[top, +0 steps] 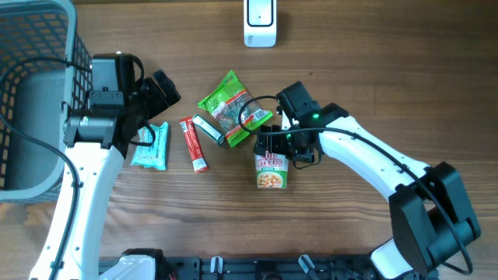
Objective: Scan the item barcode
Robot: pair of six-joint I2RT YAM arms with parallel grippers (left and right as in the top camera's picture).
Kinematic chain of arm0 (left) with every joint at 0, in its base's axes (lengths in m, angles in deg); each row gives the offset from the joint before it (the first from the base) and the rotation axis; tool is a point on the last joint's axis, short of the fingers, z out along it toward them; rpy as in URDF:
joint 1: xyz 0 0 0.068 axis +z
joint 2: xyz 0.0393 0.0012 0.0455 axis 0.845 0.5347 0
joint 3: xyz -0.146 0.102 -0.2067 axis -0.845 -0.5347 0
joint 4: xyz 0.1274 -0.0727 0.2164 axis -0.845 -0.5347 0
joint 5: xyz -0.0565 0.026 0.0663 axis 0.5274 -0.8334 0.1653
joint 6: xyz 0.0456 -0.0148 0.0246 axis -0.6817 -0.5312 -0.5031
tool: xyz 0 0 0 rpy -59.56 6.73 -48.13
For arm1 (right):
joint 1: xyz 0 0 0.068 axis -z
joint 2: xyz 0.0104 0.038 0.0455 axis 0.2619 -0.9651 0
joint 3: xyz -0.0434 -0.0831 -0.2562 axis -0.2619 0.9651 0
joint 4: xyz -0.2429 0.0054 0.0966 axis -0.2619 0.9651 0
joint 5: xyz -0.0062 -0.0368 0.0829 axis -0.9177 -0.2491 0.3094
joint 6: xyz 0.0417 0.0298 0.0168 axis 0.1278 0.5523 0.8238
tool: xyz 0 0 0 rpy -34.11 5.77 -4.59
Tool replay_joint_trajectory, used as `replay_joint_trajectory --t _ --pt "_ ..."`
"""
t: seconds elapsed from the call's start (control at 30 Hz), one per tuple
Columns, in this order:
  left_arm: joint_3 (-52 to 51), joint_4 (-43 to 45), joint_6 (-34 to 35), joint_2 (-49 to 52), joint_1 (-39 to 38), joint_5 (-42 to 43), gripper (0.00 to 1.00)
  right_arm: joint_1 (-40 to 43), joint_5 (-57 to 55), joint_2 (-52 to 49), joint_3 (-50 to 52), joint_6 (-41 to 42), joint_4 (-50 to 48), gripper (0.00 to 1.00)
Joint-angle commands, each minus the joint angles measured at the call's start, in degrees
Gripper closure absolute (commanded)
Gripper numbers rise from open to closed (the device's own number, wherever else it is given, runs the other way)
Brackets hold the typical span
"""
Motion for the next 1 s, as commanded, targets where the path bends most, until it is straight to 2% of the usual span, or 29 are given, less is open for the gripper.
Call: replay_joint_trajectory --t 0.0,0.17,0.3,0.63,0.83,0.97 --pt "0.5 0.1 0.5 -0.2 0.1 0.2 0.0 0.7 1.6 1.4 -1.8 -4.3 1.7 0.0" --pt "0.5 0.1 0.5 -0.2 0.1 0.2 0.0 0.9 1.9 1.7 -5.6 -8.5 6.9 0.0" --pt "0.5 0.1 0.5 -0.2 0.1 0.2 0.0 0.9 2.3 1.4 -5.5 -8.2 9.9 0.0" --pt "0.5 0.1 0.5 -0.2 0.1 0.2 0.0 0.7 2.3 0.9 -0.3 -6.6 3.7 0.0" --pt "0.5 0.1 0.5 -0.2 0.1 0.2 0.0 -0.7 2.2 0.8 1.1 -8.3 2.7 0.0" --pt "0.5 0.1 0.5 -0.2 0.1 0.2 0.0 -3.2 -4.1 0.7 1.3 -7.8 2.7 0.0"
